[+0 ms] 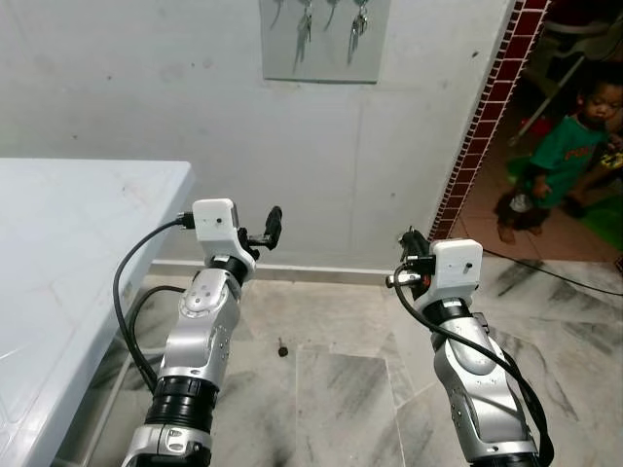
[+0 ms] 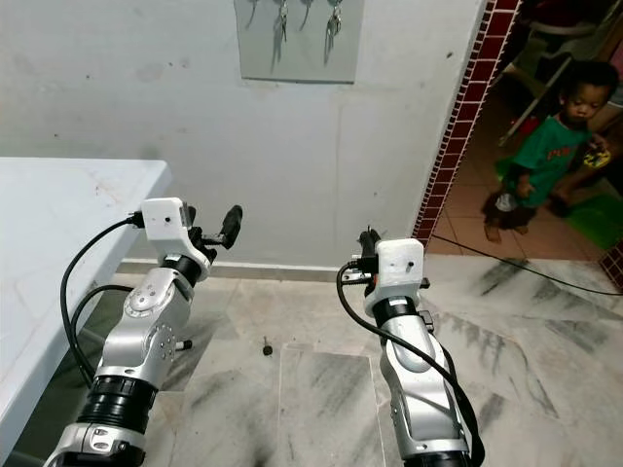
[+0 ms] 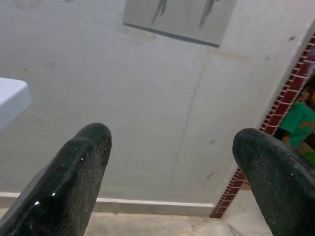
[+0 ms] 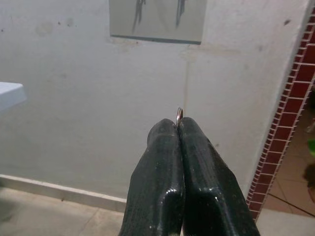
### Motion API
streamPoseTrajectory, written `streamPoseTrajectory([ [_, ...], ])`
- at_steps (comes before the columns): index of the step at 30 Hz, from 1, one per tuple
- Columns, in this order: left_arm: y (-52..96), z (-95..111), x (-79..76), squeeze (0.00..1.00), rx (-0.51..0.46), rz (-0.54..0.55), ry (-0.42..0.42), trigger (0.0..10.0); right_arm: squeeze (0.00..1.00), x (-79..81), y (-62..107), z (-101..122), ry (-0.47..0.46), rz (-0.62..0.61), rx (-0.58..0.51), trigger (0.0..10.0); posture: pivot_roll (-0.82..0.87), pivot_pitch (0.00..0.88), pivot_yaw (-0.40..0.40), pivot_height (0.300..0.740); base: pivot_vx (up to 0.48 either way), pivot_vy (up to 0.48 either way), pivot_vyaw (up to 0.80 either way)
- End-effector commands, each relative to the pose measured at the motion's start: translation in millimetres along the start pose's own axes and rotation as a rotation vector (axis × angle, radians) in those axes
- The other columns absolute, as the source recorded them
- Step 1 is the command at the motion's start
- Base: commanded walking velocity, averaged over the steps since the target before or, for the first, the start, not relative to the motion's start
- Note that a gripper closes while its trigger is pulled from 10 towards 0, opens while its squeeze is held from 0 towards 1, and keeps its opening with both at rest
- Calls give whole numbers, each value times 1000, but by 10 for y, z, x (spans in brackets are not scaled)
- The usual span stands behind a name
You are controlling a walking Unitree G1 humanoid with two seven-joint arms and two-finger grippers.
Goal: Hang keys on a hook
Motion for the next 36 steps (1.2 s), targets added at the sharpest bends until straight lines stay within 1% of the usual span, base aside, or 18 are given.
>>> streamPoseTrajectory([
  [1,11,34,10,0,-10,-2,-16,10000,0,-4,-14,33,3,-4,-12,10000,-75,21,16,732,356,0,0],
  [18,33,31,50,0,-9,11,-15,10000,0,25,-1,24,-1,6,-10,10000,-69,38,13,732,356,0,0],
  [36,41,35,61,0,-7,16,-12,10000,0,29,9,18,-1,6,-5,10000,-71,47,15,732,356,0,0],
])
Point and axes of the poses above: a point about 5 cm out from each wrist's last joint towards the gripper, its own y axis pointing back from the gripper into the wrist, its own z axis along the axis of the wrist's last joint, x = y × z, the point moved 6 cm from there along -y, pointing out of the wrist towards the gripper, and after that the axes turned 8 degrees about y, right-handed, at the moved point
